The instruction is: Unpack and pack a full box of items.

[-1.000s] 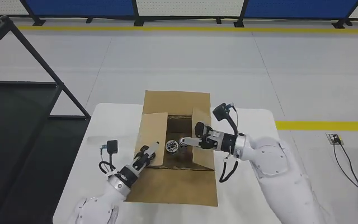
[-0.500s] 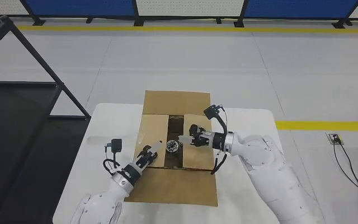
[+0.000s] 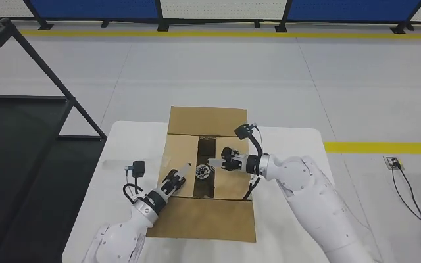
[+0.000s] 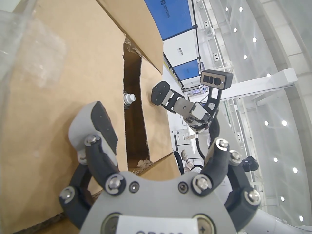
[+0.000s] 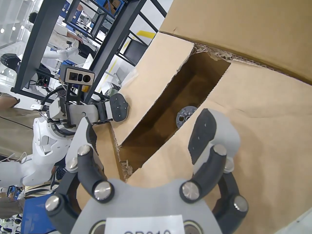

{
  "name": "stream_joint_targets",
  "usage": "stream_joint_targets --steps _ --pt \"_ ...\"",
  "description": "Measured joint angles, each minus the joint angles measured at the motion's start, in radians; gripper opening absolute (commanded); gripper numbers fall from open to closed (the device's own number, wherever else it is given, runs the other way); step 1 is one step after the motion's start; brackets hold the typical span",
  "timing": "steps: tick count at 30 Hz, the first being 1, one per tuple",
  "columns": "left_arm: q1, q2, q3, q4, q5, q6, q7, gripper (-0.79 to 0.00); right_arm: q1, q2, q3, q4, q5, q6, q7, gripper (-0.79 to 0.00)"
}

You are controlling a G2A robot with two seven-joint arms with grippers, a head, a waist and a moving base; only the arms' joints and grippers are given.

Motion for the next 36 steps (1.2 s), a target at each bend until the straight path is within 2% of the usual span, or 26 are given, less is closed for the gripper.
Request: stream_joint_targets --steps 13,22,25,29,32,36 --pt "-0.009 0.001 0.008 0.015 0.001 0.007 0.001 0.000 0.015 0.001 -0.016 0.022 0.011 -0.011 0.000 0.000" --pt "0.044 0.010 -0.036 -0.068 -0.027 -0.031 -0.018 0.000 -0.021 0.018 0.014 -0.080 0.045 -0.084 0.024 0.000" --pt "0.083 0.017 -0.083 -0.122 -0.062 -0.061 -0.056 0.000 -0.034 0.027 0.036 -0.112 0.059 -0.110 0.032 0.000" --pt "0.154 0.031 -0.189 -0.181 -0.168 -0.134 -0.152 0.000 -0.047 0.042 0.077 -0.155 0.049 -0.173 0.030 0.000" --pt "0.207 0.044 -0.298 -0.185 -0.268 -0.166 -0.248 0.000 -0.060 0.056 0.111 -0.187 0.004 -0.235 0.023 0.000" --pt "0.272 0.060 -0.433 -0.155 -0.296 -0.206 -0.351 0.000 -0.061 0.057 0.113 -0.190 0.000 -0.238 0.025 0.000"
